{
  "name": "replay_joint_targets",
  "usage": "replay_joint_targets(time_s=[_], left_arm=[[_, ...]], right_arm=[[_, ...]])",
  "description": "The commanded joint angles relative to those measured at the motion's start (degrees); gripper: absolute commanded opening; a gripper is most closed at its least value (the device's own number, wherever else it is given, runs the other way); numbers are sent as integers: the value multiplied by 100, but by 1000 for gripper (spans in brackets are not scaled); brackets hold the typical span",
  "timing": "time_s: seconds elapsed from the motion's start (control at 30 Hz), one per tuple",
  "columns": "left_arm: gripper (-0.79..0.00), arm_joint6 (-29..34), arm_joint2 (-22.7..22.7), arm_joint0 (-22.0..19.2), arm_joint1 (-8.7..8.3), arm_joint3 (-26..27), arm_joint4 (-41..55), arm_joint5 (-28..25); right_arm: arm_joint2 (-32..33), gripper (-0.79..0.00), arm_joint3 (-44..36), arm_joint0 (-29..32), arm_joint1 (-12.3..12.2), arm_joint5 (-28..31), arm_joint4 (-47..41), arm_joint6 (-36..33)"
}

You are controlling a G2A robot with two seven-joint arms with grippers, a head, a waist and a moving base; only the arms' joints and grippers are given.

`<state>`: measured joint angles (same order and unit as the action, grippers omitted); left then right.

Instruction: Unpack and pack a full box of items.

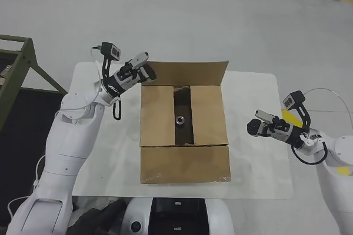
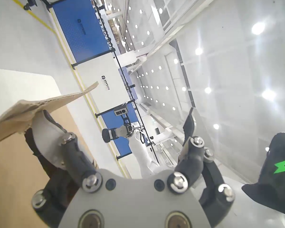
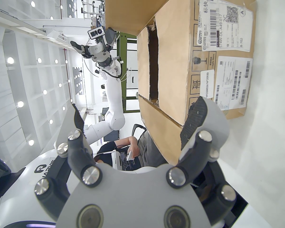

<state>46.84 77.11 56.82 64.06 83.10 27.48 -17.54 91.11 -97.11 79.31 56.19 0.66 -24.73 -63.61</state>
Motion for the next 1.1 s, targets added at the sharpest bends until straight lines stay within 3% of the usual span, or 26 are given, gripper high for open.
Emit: replay_joint_targets(time_s=[0.0, 0.37, 0.67, 1.07], left_arm=[[0, -97, -49, -108, 13, -99, -95, -26], [0, -756, -339, -663, 75, -727, -927, 335], [0, -1181, -533, -1003, 110, -1142, -1561, 989], [0, -1140, -670, -1123, 85, -1324, -2451, 1296]], right_arm=[[0, 0, 0, 0, 0, 0, 0, 0], [0, 0, 0, 0, 0, 0, 0, 0], [0, 0, 0, 0, 0, 0, 0, 0], [0, 0, 0, 0, 0, 0, 0, 0]])
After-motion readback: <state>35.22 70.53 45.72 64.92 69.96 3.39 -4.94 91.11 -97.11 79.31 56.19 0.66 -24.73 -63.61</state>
